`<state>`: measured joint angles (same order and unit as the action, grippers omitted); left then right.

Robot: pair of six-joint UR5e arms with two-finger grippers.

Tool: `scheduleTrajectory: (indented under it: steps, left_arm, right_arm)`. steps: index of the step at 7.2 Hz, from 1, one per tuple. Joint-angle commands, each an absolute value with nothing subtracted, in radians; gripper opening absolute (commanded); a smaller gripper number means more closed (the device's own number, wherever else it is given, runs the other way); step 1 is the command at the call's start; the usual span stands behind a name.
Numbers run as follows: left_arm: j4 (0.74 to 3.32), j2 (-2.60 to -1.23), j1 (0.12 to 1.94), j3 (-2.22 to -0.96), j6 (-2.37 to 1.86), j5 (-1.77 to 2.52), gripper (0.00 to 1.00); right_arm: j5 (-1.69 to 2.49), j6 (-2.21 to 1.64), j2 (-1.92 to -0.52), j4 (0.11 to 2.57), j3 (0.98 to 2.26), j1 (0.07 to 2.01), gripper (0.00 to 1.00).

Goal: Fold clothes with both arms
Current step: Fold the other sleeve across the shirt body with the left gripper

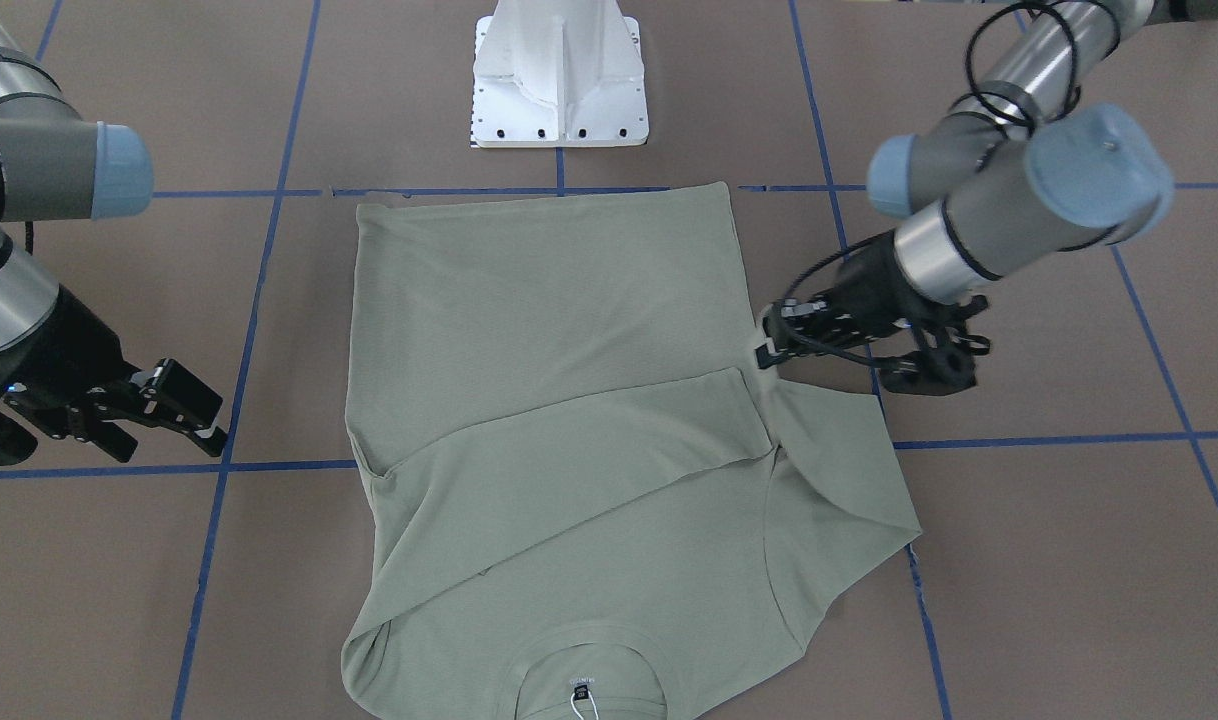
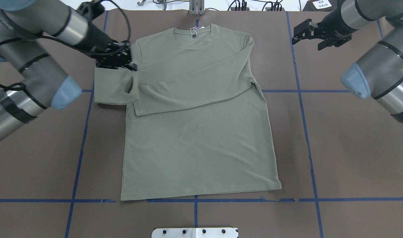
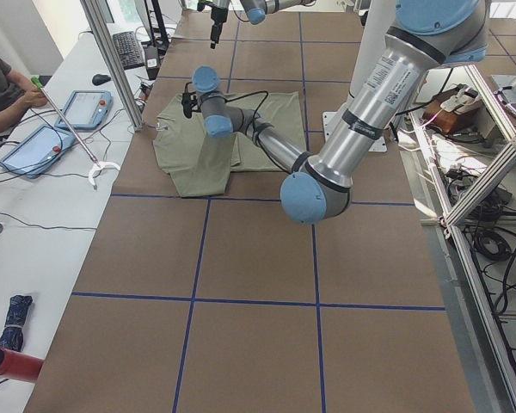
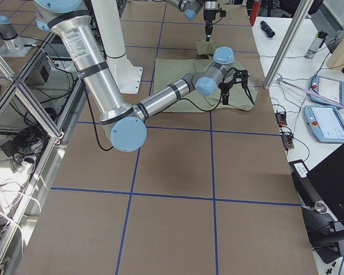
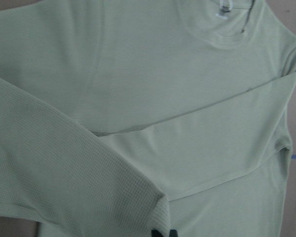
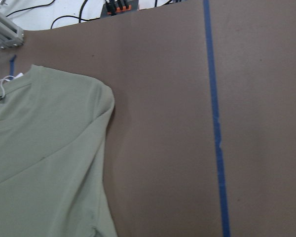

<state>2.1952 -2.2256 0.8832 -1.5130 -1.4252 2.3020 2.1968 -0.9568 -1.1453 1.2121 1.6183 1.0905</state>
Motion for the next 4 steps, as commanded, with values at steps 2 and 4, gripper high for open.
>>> scheduleTrajectory:
  steps: [2, 4]
  left_arm:
    - [2.352, -2.703, 0.706, -1.008, -1.637, 1.881, 0.00]
    - [2.476, -2.830, 0.670, -0.806, -1.730, 1.775, 0.00]
  right_arm:
    - [2.197, -0.907, -1.222, 1.204, 1.617, 1.135, 1.00]
    - [2.195, -0.910, -1.226, 1.204, 1.621, 1.141, 1.00]
